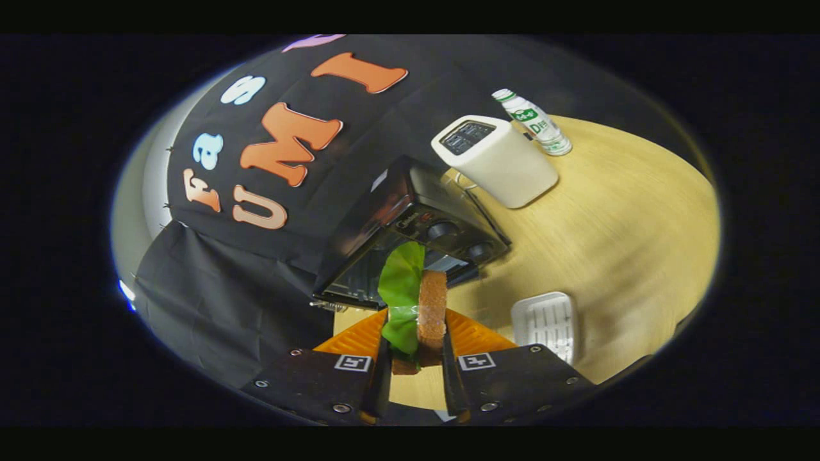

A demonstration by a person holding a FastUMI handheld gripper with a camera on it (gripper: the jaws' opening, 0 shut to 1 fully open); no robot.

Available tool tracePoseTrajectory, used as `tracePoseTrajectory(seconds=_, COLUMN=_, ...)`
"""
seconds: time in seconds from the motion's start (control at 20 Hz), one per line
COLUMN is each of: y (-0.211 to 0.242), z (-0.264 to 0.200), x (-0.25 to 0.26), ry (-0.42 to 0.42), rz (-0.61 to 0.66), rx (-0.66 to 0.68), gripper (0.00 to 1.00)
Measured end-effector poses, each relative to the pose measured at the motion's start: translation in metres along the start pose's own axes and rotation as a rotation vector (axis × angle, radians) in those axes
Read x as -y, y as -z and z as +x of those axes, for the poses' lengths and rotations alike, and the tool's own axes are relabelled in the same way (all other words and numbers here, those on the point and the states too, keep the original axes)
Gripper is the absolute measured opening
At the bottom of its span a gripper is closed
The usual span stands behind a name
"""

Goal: Open the toaster oven, put the food inside, and close the toaster oven door.

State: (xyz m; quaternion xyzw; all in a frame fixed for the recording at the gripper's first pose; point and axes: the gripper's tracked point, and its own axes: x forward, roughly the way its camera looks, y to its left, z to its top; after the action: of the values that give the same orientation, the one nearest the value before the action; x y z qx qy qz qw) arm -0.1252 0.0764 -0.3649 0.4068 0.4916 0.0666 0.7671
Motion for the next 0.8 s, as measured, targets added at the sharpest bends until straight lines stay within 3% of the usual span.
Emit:
tracePoseTrajectory(seconds=0.45, y=0.011, z=0.076, x=-0.040, ry=-0.045, rz=0.041, rx=0.039, gripper=0.35)
tracePoseTrajectory(seconds=0.8, y=0.006, z=0.125, x=-0.039, ry=-0.042, rz=0.070, rx=0.119, gripper=0.35)
